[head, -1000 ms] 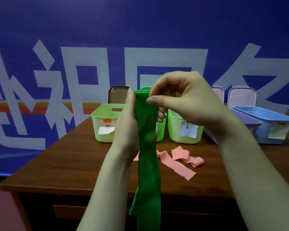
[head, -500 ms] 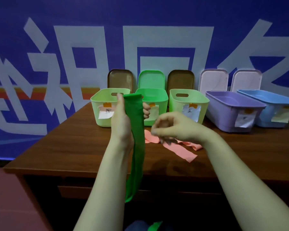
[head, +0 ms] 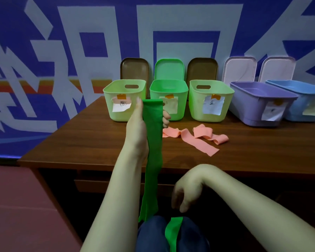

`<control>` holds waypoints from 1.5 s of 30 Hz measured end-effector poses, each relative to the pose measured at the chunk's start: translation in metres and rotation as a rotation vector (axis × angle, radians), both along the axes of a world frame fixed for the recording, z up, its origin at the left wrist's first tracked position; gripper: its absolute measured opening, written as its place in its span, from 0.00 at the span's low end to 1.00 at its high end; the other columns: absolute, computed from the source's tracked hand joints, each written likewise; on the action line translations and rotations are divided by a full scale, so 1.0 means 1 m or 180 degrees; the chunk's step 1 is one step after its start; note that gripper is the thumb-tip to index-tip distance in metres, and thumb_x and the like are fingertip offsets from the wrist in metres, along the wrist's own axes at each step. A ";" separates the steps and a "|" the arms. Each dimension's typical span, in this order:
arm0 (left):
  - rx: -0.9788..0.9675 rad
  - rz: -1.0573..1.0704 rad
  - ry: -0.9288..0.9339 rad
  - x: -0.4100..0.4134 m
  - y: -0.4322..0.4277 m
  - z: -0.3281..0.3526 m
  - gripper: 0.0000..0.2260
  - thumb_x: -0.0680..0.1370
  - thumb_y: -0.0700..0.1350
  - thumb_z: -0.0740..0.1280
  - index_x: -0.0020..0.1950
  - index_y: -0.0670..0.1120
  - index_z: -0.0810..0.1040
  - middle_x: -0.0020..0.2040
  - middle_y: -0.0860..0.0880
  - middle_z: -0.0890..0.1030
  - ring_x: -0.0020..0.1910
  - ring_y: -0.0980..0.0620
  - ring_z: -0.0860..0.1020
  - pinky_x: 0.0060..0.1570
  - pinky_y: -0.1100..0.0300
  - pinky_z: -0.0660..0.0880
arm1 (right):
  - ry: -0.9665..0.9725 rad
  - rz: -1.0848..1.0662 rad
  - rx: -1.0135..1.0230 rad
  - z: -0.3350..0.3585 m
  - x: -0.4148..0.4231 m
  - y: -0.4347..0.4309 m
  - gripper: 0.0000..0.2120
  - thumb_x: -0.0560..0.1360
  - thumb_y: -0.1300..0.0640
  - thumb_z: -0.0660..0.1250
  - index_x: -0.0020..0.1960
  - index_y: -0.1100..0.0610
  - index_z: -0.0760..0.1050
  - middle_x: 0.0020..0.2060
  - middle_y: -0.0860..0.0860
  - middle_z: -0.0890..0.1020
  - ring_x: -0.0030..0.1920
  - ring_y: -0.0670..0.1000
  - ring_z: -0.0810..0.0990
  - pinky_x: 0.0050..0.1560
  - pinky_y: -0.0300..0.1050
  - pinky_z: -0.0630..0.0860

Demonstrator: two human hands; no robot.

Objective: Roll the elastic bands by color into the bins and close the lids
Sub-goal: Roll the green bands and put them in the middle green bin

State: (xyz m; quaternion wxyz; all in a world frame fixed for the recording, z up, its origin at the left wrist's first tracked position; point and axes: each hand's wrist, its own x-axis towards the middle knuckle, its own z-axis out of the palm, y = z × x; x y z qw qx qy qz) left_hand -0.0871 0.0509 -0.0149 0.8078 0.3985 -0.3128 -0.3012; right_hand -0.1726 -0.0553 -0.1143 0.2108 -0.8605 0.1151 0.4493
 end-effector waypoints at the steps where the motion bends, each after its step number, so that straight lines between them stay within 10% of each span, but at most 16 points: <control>1: 0.0006 0.0021 0.0020 0.000 0.002 -0.001 0.31 0.83 0.58 0.47 0.36 0.44 0.83 0.32 0.43 0.78 0.31 0.49 0.73 0.37 0.56 0.69 | 0.0049 0.0077 -0.0078 -0.009 0.001 0.001 0.21 0.79 0.58 0.63 0.71 0.59 0.68 0.69 0.58 0.71 0.67 0.58 0.71 0.67 0.56 0.70; 8: -0.0073 -0.0016 -0.0001 -0.004 0.020 -0.015 0.29 0.83 0.56 0.47 0.39 0.42 0.81 0.32 0.42 0.78 0.30 0.49 0.74 0.34 0.58 0.73 | -0.0435 -0.0566 -0.0498 -0.089 -0.007 0.004 0.11 0.78 0.55 0.62 0.49 0.63 0.77 0.36 0.54 0.75 0.40 0.54 0.75 0.43 0.46 0.72; 15: -0.0028 0.0044 -0.0041 -0.003 0.032 -0.030 0.27 0.84 0.55 0.46 0.45 0.40 0.78 0.33 0.41 0.78 0.30 0.48 0.75 0.36 0.57 0.72 | -0.0712 -0.1292 -0.1047 -0.133 -0.022 0.017 0.23 0.80 0.43 0.54 0.66 0.58 0.70 0.64 0.57 0.74 0.64 0.58 0.73 0.64 0.48 0.68; 33: 0.0027 0.0139 0.0035 0.000 0.030 -0.036 0.27 0.83 0.56 0.47 0.48 0.38 0.77 0.34 0.41 0.78 0.31 0.48 0.75 0.37 0.57 0.71 | -0.1386 -0.1311 -0.1249 -0.148 -0.017 0.022 0.09 0.76 0.67 0.57 0.49 0.54 0.67 0.57 0.56 0.77 0.57 0.58 0.76 0.50 0.46 0.68; 45: -0.0049 0.0122 0.0028 -0.001 0.025 -0.022 0.28 0.83 0.58 0.47 0.45 0.39 0.78 0.34 0.41 0.78 0.31 0.49 0.74 0.35 0.58 0.73 | -0.2175 -0.0763 -0.1041 -0.019 -0.019 0.038 0.09 0.74 0.65 0.66 0.50 0.54 0.79 0.46 0.52 0.81 0.46 0.53 0.81 0.43 0.42 0.76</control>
